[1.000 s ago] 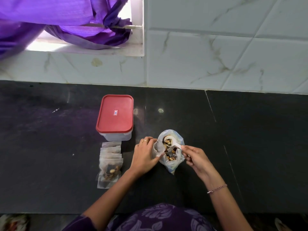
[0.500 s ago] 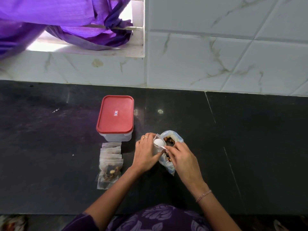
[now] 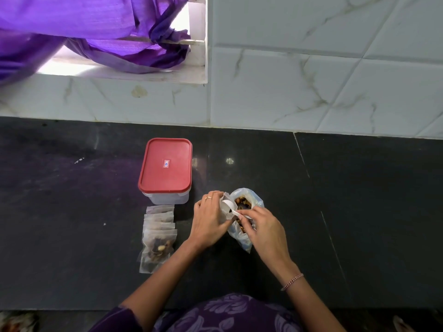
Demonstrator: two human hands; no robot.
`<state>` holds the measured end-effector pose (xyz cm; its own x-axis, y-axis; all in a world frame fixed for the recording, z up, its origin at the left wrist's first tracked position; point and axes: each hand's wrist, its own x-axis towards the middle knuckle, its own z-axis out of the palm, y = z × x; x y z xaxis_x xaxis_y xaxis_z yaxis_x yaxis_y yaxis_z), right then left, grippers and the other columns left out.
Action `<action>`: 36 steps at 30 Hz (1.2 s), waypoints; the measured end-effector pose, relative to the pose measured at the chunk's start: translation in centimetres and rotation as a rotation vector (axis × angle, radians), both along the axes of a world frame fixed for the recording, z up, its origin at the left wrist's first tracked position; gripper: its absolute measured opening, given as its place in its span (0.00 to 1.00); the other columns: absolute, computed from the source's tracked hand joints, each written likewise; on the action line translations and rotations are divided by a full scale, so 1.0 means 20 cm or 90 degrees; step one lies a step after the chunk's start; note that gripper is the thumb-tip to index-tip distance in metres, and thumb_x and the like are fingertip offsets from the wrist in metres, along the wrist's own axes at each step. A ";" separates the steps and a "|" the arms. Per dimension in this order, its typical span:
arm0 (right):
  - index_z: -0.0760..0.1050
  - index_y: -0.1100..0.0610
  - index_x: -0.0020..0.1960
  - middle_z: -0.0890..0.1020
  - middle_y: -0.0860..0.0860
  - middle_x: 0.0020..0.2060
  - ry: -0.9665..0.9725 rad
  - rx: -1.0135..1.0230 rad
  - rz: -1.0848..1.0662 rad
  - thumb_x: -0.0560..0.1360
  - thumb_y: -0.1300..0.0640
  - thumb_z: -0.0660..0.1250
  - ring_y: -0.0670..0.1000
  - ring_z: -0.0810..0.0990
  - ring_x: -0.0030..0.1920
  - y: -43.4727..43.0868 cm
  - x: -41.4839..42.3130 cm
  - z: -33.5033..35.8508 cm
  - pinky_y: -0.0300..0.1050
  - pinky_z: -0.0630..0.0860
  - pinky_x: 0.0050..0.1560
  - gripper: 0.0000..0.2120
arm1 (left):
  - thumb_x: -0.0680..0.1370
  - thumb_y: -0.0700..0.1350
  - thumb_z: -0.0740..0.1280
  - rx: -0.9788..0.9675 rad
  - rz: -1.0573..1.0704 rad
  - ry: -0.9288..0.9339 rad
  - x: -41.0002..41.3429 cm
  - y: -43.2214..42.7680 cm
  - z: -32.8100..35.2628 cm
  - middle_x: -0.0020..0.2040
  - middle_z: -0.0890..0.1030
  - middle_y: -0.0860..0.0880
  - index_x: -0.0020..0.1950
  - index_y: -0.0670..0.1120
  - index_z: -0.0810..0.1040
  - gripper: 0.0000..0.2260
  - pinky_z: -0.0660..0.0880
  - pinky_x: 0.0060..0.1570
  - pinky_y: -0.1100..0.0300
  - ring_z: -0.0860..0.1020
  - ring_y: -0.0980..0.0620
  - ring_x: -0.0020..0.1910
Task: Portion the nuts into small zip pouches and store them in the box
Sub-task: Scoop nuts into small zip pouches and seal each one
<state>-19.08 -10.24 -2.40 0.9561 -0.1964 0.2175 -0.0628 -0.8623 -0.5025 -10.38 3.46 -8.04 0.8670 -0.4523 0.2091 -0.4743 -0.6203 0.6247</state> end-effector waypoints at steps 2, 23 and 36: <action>0.81 0.51 0.56 0.79 0.43 0.44 -0.022 -0.001 -0.012 0.76 0.52 0.66 0.38 0.73 0.44 0.01 0.00 0.00 0.26 0.67 0.38 0.10 | 0.73 0.66 0.61 -0.009 0.011 0.001 -0.01 0.00 0.01 0.61 0.73 0.53 0.63 0.48 0.70 0.28 0.64 0.59 0.57 0.71 0.55 0.59; 0.77 0.52 0.61 0.77 0.43 0.45 -0.066 0.048 0.028 0.76 0.56 0.64 0.41 0.72 0.47 -0.03 -0.03 -0.05 0.31 0.73 0.45 0.15 | 0.74 0.64 0.63 -0.008 0.007 0.012 0.00 0.01 0.01 0.59 0.74 0.52 0.63 0.48 0.69 0.25 0.64 0.61 0.57 0.70 0.55 0.58; 0.79 0.56 0.60 0.76 0.44 0.41 0.078 0.116 -0.142 0.79 0.57 0.63 0.43 0.76 0.38 -0.16 0.02 -0.09 0.32 0.73 0.36 0.12 | 0.75 0.64 0.62 0.009 0.034 0.044 -0.01 0.04 -0.01 0.60 0.75 0.52 0.65 0.46 0.69 0.28 0.62 0.66 0.54 0.72 0.54 0.59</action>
<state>-18.68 -13.54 -4.26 0.9018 -0.4297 0.0452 -0.3101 -0.7165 -0.6248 -10.50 4.35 -8.31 0.9021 -0.4075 0.1422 -0.3966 -0.6530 0.6452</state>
